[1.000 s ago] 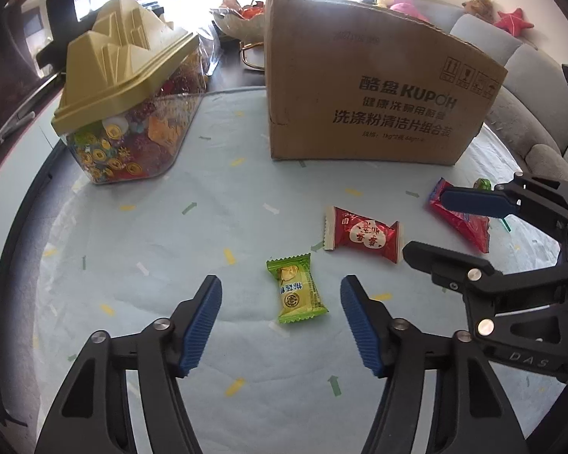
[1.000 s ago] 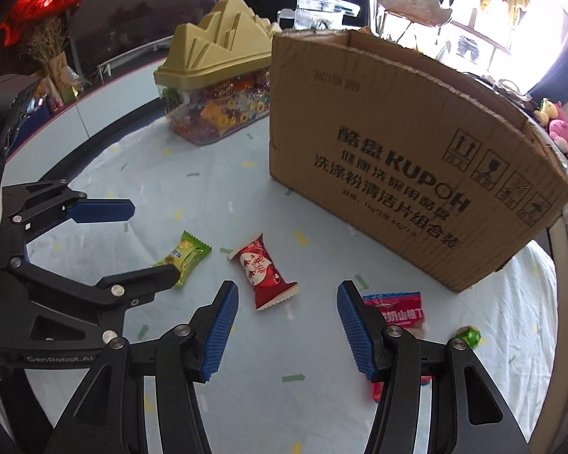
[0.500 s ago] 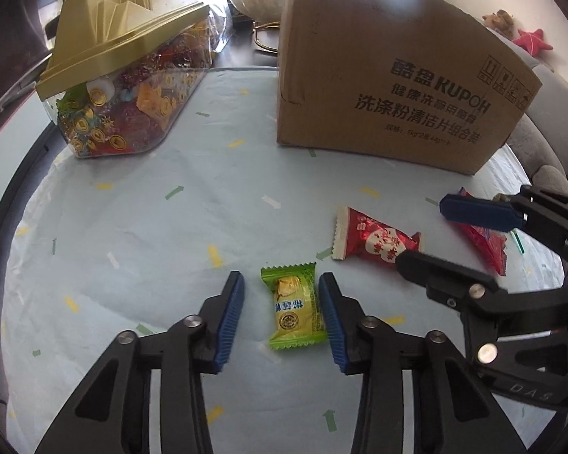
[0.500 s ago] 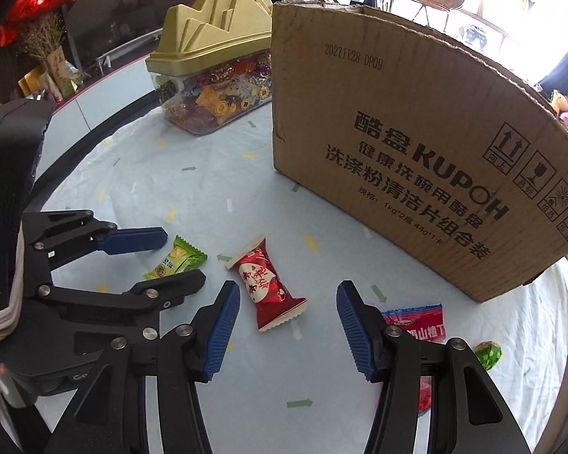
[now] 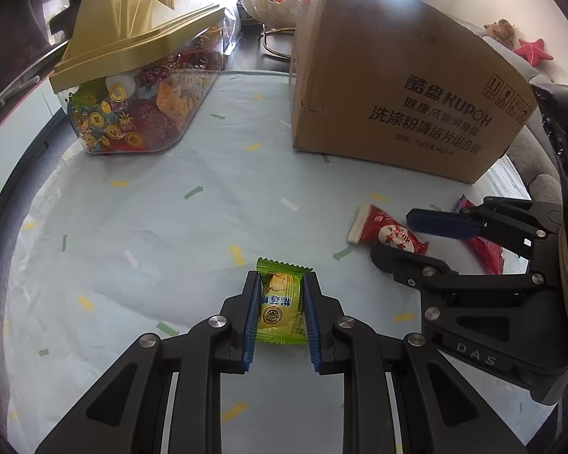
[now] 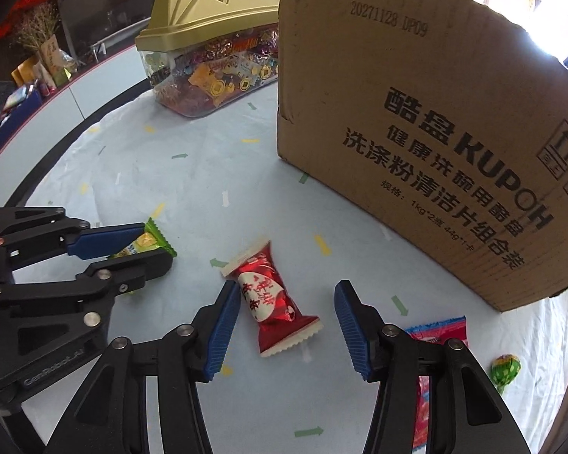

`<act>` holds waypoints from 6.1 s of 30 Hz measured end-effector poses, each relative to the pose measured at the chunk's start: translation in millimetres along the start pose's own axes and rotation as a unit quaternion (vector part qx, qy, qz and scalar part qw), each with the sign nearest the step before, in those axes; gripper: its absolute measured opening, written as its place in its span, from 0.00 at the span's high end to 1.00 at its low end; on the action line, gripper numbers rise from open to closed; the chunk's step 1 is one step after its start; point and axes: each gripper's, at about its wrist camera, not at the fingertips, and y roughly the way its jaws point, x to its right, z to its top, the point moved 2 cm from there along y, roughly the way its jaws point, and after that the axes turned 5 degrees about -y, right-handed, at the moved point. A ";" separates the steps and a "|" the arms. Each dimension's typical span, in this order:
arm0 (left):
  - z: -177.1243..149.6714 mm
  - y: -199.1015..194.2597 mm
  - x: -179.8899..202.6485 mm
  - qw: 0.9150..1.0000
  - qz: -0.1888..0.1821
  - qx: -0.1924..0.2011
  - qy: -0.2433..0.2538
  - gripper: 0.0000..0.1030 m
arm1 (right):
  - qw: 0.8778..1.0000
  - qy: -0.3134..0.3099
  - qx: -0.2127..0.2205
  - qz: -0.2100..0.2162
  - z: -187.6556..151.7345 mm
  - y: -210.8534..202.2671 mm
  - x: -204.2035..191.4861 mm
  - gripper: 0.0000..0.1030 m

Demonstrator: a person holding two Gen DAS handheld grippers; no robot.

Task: Organize snacks
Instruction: 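Grasp the yellow-green candy pack with the left gripper while the right gripper grasps the red candy, then carry both candies over the box and open both grippers to release, then move both tools back toward the red hawthorn bag and green lollipop, then grasp the red hawthorn bag with the left gripper while the right gripper grasps the green lollipop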

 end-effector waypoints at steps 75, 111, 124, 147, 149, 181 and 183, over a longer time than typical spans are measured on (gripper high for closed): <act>164.1 -94.7 110.0 0.989 -0.056 0.133 0.036 0.78 | 0.968 0.131 0.184 -0.109 53.9 -166.3 120.8 0.77; 86.0 -74.2 176.5 0.991 -0.058 0.108 0.056 0.34 | 0.962 0.151 0.182 -0.137 -34.0 -171.6 144.9 0.47; 45.0 -17.5 195.8 0.997 -0.055 0.043 0.033 0.34 | 0.975 0.153 0.127 -0.096 -82.7 -125.8 152.7 0.47; 18.2 52.0 230.1 1.000 0.005 -0.010 0.018 0.34 | 0.978 0.183 0.067 -0.074 -124.5 -84.6 172.8 0.52; 14.5 55.5 225.1 1.000 0.008 -0.015 0.018 0.34 | 0.978 0.184 0.065 -0.074 -124.5 -83.3 172.8 0.53; 21.0 21.2 164.2 0.999 -0.028 0.010 0.021 0.60 | 0.982 0.178 0.016 -0.066 -93.5 -41.3 155.0 0.70; 21.1 19.6 159.4 0.999 -0.030 0.011 0.019 0.60 | 0.982 0.177 0.013 -0.068 -91.9 -40.1 152.7 0.74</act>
